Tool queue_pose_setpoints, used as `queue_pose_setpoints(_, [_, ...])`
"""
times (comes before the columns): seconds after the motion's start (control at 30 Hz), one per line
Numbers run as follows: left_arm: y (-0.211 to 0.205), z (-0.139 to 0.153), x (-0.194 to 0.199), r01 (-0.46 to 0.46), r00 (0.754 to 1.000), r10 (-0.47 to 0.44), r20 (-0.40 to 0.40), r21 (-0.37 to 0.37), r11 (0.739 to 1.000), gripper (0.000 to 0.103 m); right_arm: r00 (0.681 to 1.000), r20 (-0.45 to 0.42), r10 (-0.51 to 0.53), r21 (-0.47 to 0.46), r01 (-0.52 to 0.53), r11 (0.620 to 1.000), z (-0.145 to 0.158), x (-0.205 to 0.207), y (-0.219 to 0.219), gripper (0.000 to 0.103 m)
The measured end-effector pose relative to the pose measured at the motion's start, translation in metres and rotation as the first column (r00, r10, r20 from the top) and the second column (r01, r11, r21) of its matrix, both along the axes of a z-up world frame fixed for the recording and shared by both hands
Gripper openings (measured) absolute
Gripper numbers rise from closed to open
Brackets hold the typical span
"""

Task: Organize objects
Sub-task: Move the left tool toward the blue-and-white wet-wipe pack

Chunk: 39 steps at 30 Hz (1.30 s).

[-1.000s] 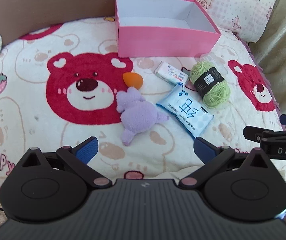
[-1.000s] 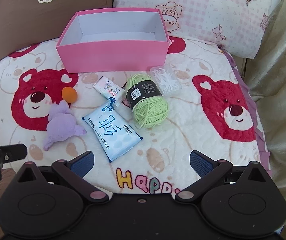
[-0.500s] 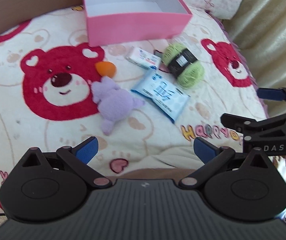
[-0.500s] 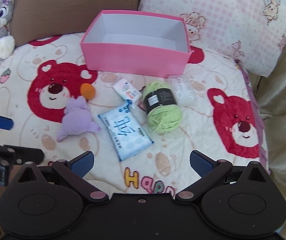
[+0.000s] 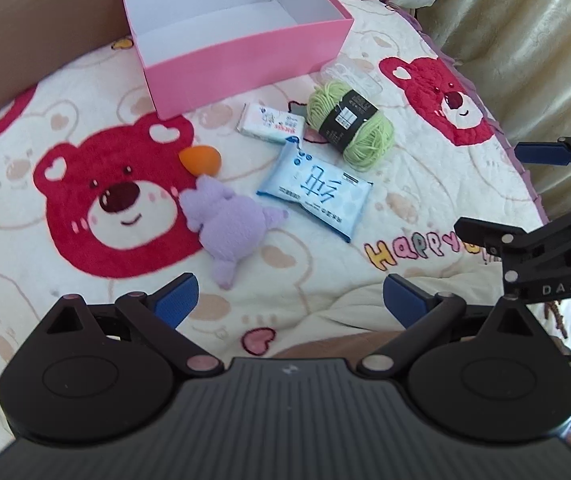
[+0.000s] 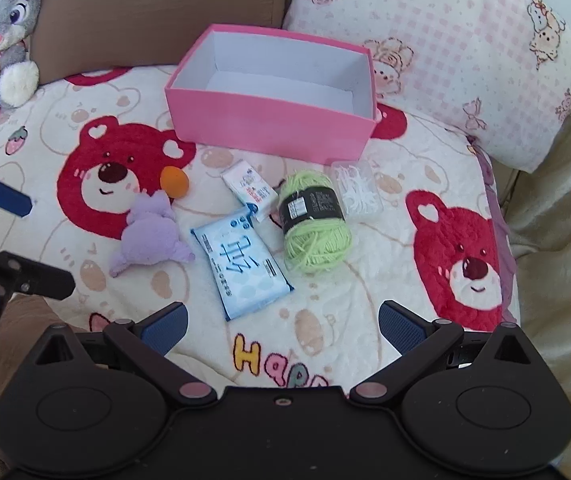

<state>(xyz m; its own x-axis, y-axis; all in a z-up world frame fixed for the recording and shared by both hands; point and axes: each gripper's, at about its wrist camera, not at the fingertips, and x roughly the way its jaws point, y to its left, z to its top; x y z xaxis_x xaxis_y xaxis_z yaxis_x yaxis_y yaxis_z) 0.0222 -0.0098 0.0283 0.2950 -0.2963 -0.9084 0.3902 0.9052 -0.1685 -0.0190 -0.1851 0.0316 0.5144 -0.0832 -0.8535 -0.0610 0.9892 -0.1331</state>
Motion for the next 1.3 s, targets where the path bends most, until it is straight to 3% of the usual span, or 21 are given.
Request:
queue_pose_setpoints(0.1, [-0.003, 0.002, 0.014, 0.038, 0.999, -0.038, 0.035, -0.006, 0.999, 0.100, 0.997, 0.060, 0.051, 0.030, -0.053, 0.998, -0.002, 0.000, -0.002, 0.102])
queue_pose_setpoints(0.2, [-0.006, -0.001, 0.032, 0.067, 0.995, -0.066, 0.080, -0.014, 0.998, 0.096, 0.998, 0.052, 0.038, 0.094, -0.043, 0.995, -0.008, 0.010, -0.012, 0.101])
queue_pose_setpoints(0.37, [-0.014, -0.011, 0.062, 0.118, 0.987, -0.110, 0.121, -0.060, 0.991, 0.091, 0.997, -0.068, -0.032, 0.335, 0.053, 0.941, -0.023, 0.030, -0.039, 0.094])
queue_pose_setpoints(0.5, [-0.023, -0.026, 0.082, 0.146, 0.986, -0.136, 0.096, -0.102, 0.984, 0.089, 0.989, -0.136, -0.063, 0.390, 0.112, 0.914, -0.035, 0.040, -0.044, 0.093])
queue_pose_setpoints(0.67, [-0.033, -0.048, 0.102, 0.162, 0.985, -0.154, 0.073, -0.107, 0.981, 0.088, 0.961, -0.247, -0.120, 0.489, 0.231, 0.841, -0.058, 0.054, -0.059, 0.093])
queue_pose_setpoints(0.87, [-0.045, -0.071, 0.122, 0.203, 0.979, -0.196, 0.065, -0.126, 0.971, 0.076, 0.927, -0.336, -0.169, 0.520, 0.332, 0.787, -0.100, 0.072, -0.064, 0.093])
queue_pose_setpoints(1.03, [-0.052, -0.091, 0.130, 0.241, 0.968, -0.234, 0.089, -0.069, 0.968, 0.069, 0.914, -0.337, -0.228, 0.568, 0.390, 0.724, -0.126, 0.076, -0.068, 0.092])
queue_pose_setpoints(1.17, [-0.043, -0.105, 0.137, 0.215, 0.975, -0.208, 0.076, -0.114, 0.970, 0.068, 0.916, -0.263, -0.302, 0.546, 0.400, 0.737, -0.140, 0.077, -0.061, 0.091])
queue_pose_setpoints(1.3, [-0.036, -0.118, 0.141, 0.200, 0.979, -0.191, 0.070, -0.164, 0.966, 0.061, 0.911, -0.237, -0.338, 0.525, 0.413, 0.744, -0.152, 0.078, -0.049, 0.090])
